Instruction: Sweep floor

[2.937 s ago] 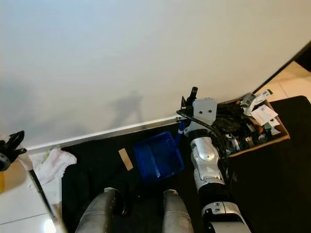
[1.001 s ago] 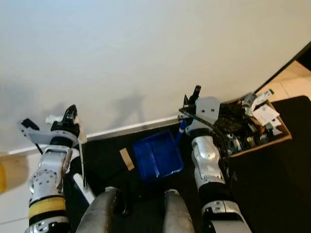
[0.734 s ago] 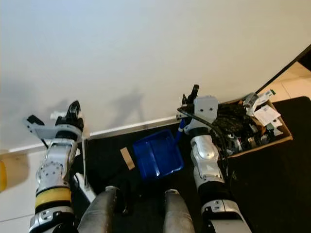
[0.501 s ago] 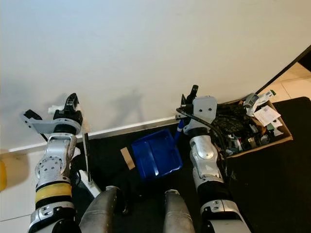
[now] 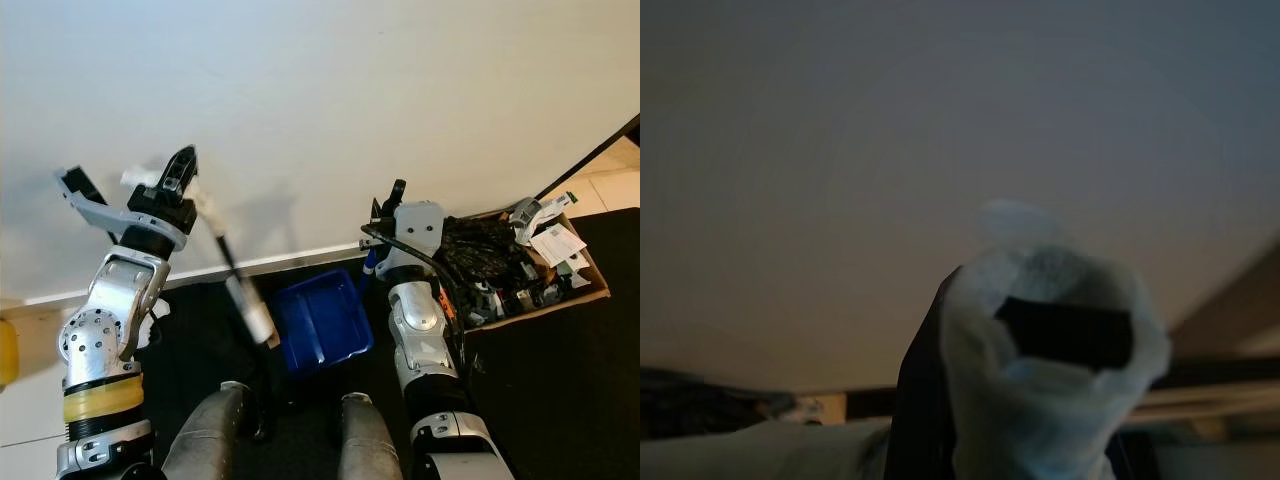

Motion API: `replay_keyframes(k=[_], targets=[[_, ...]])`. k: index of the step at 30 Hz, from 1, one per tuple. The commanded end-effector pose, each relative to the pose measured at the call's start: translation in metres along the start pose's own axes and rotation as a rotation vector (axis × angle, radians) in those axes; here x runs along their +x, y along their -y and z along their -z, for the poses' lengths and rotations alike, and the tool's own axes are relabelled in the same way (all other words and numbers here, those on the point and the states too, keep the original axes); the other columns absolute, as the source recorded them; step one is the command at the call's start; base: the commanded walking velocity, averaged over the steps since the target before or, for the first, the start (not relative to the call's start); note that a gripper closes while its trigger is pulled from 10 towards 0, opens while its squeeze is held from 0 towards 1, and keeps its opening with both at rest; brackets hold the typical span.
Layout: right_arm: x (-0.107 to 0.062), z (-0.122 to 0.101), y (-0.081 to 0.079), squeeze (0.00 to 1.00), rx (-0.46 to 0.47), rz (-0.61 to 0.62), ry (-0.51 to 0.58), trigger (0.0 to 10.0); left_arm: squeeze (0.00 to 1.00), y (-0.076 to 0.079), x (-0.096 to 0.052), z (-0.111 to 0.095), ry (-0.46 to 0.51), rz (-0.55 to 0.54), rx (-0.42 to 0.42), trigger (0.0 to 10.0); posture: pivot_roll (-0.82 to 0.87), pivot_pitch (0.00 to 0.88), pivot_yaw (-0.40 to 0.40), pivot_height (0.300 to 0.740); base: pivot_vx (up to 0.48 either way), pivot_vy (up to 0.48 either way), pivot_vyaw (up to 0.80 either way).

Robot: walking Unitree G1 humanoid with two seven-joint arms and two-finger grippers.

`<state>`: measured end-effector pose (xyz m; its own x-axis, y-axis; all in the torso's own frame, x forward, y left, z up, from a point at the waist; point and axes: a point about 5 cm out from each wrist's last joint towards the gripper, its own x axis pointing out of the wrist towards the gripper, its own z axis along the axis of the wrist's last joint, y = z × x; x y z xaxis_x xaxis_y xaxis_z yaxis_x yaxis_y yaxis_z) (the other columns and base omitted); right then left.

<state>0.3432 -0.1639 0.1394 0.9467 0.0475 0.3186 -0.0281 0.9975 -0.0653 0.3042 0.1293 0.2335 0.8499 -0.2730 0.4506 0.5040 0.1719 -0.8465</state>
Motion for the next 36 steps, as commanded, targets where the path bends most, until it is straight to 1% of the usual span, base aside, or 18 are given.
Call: replay_keyframes(k=[1, 2, 3, 7, 8, 10, 11, 13, 20, 21, 23, 24, 25, 27, 28, 29, 32, 36], targets=[[-0.004, 0.003, 0.002, 0.00, 0.012, 0.022, 0.005, 10.0, 0.00, 0.014, -0.008, 0.001, -0.088, 0.045, 0.060, 10.0, 0.10, 0.330, 0.030, 0.740, 0.000, 0.000, 0.00], [-0.004, 0.003, 0.002, 0.00, 0.012, 0.022, 0.005, 10.0, 0.00, 0.014, -0.008, 0.001, -0.088, 0.045, 0.060, 10.0, 0.10, 0.330, 0.030, 0.740, 0.000, 0.000, 0.00], [-0.004, 0.003, 0.003, 0.00, 0.013, 0.026, 0.005, 10.0, 0.00, 0.017, -0.011, -0.002, -0.121, 0.057, 0.131, 10.0, 0.11, 0.325, 0.032, 0.740, 0.000, 0.000, 0.00], [-0.003, 0.003, 0.004, 0.00, 0.014, 0.030, 0.005, 10.0, 0.00, 0.022, -0.016, -0.011, -0.160, 0.067, 0.234, 10.0, 0.12, 0.320, 0.034, 0.740, 0.000, 0.000, 0.00], [-0.003, 0.003, 0.004, 0.00, 0.014, 0.030, 0.005, 10.0, 0.00, 0.022, -0.016, -0.011, -0.160, 0.067, 0.234, 10.0, 0.12, 0.320, 0.034, 0.740, 0.000, 0.000, 0.00], [-0.003, 0.004, 0.003, 0.00, 0.015, 0.029, 0.004, 10.0, 0.00, 0.029, -0.020, -0.032, -0.167, 0.076, 0.381, 10.0, 0.13, 0.314, 0.033, 0.740, 0.000, 0.000, 0.00], [-0.003, 0.004, 0.003, 0.00, 0.015, 0.029, 0.004, 10.0, 0.00, 0.029, -0.020, -0.032, -0.167, 0.076, 0.381, 10.0, 0.13, 0.314, 0.033, 0.740, 0.000, 0.000, 0.00], [-0.003, 0.004, 0.003, 0.00, 0.015, 0.028, 0.005, 10.0, 0.00, 0.036, -0.019, -0.051, -0.156, 0.085, 0.480, 10.0, 0.13, 0.312, 0.033, 0.740, 0.000, 0.000, 0.00], [-0.002, 0.004, 0.003, 0.00, 0.015, 0.028, 0.007, 10.0, 0.00, 0.041, -0.019, -0.085, -0.132, 0.069, 0.632, 10.0, 0.14, 0.310, 0.035, 0.740, 0.000, 0.000, 0.00], [-0.002, 0.004, 0.003, 0.00, 0.015, 0.028, 0.008, 10.0, 0.00, 0.039, -0.019, -0.096, -0.145, 0.051, 0.711, 10.0, 0.14, 0.310, 0.035, 0.740, 0.000, 0.000, 0.00], [-0.002, 0.004, 0.003, 0.00, 0.015, 0.028, 0.008, 10.0, 0.00, 0.038, -0.020, -0.097, -0.149, 0.048, 0.729, 10.0, 0.14, 0.310, 0.035, 0.740, 0.000, 0.000, 0.00], [-0.002, 0.004, 0.003, 0.00, 0.015, 0.029, 0.008, 10.0, 0.00, 0.031, -0.021, -0.102, -0.169, 0.025, 0.789, 10.0, 0.14, 0.312, 0.035, 0.740, 0.000, 0.000, 0.00], [-0.002, 0.004, 0.003, 0.00, 0.015, 0.029, 0.008, 10.0, 0.00, 0.031, -0.021, -0.102, -0.169, 0.025, 0.789, 10.0, 0.14, 0.312, 0.035, 0.740, 0.000, 0.000, 0.00], [-0.002, 0.005, 0.004, 0.00, 0.013, 0.031, 0.008, 10.0, 0.00, 0.008, -0.025, -0.109, -0.212, -0.027, 0.877, 10.0, 0.13, 0.317, 0.033, 0.740, 0.000, 0.000, 0.00], [-0.002, 0.005, 0.004, 0.00, 0.013, 0.031, 0.008, 10.0, 0.00, 0.008, -0.025, -0.109, -0.212, -0.027, 0.877, 10.0, 0.13, 0.317, 0.033, 0.740, 0.000, 0.000, 0.00], [-0.002, 0.005, 0.004, 0.00, 0.012, 0.032, 0.008, 10.0, 0.00, -0.004, -0.027, -0.111, -0.235, -0.049, 0.904, 10.0, 0.12, 0.320, 0.032, 0.740, 0.000, 0.000, 0.00], [-0.003, 0.004, 0.006, 0.00, 0.003, 0.037, 0.012, 10.0, 0.00, -0.037, -0.032, -0.110, -0.255, -0.126, 0.902, 10.0, 0.10, 0.327, 0.032, 0.740, 0.000, 0.000, 0.00], [-0.004, 0.004, 0.009, 0.00, -0.008, 0.038, 0.013, 10.0, 0.00, -0.054, -0.036, -0.107, -0.243, -0.160, 0.867, 10.0, 0.09, 0.338, 0.028, 0.740, 0.000, 0.000, 0.00]])
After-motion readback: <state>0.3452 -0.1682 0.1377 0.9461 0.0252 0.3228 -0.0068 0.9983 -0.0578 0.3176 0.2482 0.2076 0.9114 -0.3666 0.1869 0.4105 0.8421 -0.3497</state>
